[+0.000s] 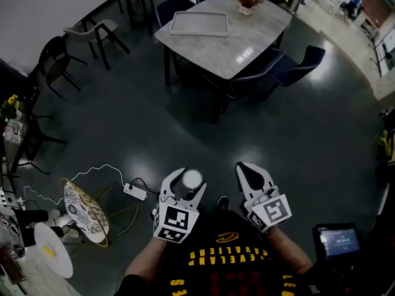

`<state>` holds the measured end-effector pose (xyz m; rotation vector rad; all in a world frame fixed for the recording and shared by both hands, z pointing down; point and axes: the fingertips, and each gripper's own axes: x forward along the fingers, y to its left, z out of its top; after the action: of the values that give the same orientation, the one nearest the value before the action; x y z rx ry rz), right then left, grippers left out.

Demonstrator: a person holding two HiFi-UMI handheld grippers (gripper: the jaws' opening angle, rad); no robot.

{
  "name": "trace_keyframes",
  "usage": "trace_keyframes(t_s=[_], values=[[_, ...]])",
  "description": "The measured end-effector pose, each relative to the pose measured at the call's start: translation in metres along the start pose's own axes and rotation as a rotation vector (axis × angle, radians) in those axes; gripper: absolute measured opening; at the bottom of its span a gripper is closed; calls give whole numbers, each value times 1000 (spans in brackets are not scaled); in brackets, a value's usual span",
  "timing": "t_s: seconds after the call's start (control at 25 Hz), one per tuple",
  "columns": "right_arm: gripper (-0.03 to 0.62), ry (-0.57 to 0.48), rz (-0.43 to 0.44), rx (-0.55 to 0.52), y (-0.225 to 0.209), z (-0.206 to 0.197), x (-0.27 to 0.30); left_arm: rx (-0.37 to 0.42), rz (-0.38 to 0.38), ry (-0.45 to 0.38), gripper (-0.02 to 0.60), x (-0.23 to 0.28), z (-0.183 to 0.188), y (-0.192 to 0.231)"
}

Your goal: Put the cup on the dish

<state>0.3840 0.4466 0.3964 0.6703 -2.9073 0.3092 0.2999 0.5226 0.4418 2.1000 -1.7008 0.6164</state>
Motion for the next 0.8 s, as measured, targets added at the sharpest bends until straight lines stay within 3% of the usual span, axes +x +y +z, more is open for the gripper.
trace_keyframes(t_s=[0.12,0.36,0.8], values=[[5,4,-10,5,13,2,17,27,-24,47,259,-2,-12,19],[3,-1,-34,2,33,3,42,4,-75,89,259,-7,-31,53],[5,23,-33,9,26,4,81,-31,-90,68,259,5,-21,91]])
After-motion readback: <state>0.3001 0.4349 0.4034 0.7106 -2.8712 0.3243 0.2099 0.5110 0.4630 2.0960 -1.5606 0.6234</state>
